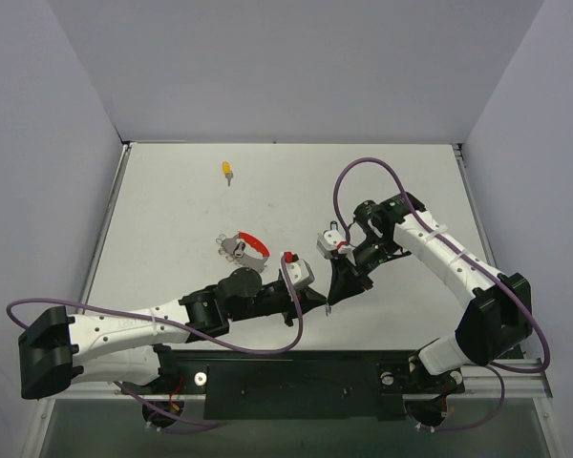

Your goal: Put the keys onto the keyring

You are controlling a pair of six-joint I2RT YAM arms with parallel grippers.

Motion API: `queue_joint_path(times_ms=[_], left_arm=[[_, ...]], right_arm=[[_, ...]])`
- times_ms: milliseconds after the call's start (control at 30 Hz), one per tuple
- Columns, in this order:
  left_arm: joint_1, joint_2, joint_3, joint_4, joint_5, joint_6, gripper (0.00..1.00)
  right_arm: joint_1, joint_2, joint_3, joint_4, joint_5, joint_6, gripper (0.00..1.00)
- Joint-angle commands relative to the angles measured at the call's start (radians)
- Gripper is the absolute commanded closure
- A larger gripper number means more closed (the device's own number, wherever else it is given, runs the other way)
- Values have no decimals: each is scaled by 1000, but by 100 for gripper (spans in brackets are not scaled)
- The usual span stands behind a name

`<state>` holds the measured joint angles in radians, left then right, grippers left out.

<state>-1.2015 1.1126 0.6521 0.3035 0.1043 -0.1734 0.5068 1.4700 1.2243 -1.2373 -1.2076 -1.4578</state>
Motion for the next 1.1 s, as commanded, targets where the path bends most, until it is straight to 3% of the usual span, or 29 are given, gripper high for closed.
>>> queue_joint_path(times_ms=[0,133,400,767,1067], left_arm=[[8,-11,6,54,-11,-8,100],[13,-7,7,52,-8,-8,100],[14,-7,6,43,-8,-6,100],[19,0,6,40,-2,-5,100],[20,-5,1,45,-18,-17,100]], right_arm=[[7,-4,4,-34,-21,5,100],[7,-5,6,-36,-21,7,100],[7,-7,4,-36,-23,8,90],[7,-2,4,-36,-21,10,100],[7,-8,3,-34,-12,11,100]])
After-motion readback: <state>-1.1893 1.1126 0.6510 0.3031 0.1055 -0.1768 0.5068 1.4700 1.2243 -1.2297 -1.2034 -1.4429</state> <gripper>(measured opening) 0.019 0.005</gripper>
